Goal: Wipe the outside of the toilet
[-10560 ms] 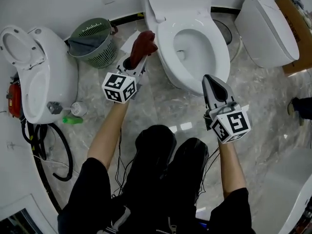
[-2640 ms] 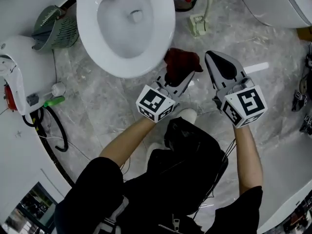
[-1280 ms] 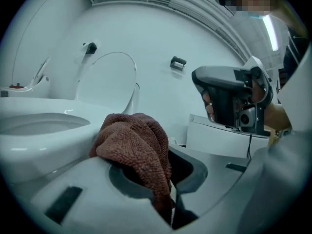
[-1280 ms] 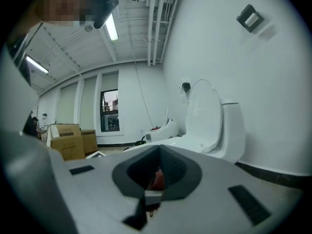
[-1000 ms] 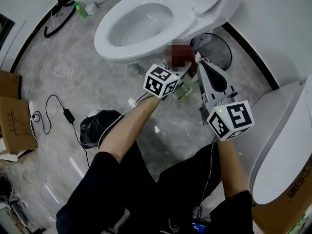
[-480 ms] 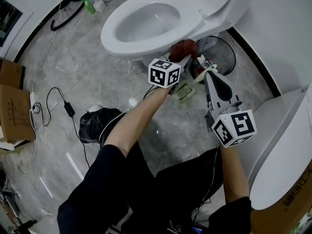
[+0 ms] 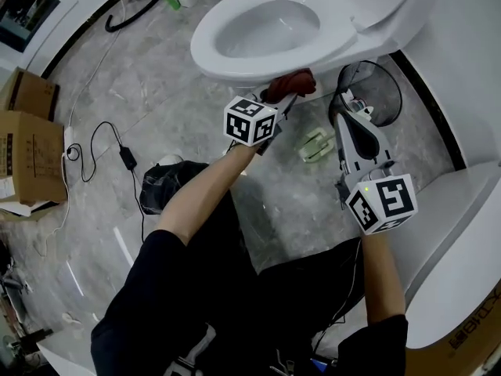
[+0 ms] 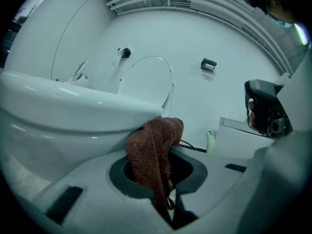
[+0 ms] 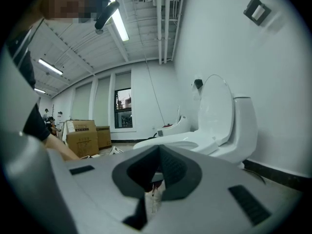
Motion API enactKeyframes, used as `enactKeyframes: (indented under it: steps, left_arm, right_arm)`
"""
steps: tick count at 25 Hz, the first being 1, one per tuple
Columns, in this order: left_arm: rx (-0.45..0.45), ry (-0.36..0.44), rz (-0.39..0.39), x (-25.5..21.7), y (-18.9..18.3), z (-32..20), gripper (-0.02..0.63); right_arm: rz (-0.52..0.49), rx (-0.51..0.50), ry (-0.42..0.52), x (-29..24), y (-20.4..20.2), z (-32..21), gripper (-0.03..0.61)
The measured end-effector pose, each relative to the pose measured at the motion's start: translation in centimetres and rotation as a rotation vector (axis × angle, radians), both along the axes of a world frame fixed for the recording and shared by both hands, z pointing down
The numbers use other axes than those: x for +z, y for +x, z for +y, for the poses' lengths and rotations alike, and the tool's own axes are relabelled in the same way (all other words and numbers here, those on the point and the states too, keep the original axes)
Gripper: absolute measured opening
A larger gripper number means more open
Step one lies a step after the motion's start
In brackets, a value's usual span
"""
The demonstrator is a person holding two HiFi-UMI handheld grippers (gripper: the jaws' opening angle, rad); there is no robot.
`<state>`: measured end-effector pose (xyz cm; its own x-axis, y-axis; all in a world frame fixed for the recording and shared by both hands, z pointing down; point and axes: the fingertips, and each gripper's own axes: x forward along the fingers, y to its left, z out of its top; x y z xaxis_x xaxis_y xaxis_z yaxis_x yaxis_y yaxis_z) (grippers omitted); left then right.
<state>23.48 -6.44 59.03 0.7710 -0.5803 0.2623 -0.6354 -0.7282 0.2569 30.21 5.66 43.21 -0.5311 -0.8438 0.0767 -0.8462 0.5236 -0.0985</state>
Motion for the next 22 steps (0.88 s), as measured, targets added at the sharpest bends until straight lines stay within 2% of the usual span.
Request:
enactKeyframes:
  steps: [6, 17, 22]
  left_arm:
    - [0.016, 0.01, -0.052, -0.8, -3.4, 0.5, 0.069]
    - [0.02, -0.012, -0.069, -1.2, -9.7, 1.2, 0.069]
    - [-0.009, -0.013, -0.126, -1.3, -13.5, 1.3, 0.067]
  right_arm:
    - [0.002, -0.045, 0.006, -0.2, -1.7, -0.3, 0.003]
    - [-0.003, -0.118, 0.0, 0.1, -4.2, -0.9, 0.002]
    - [-0.025, -0.156, -0.005, 1.0, -5.4, -0.9, 0.003]
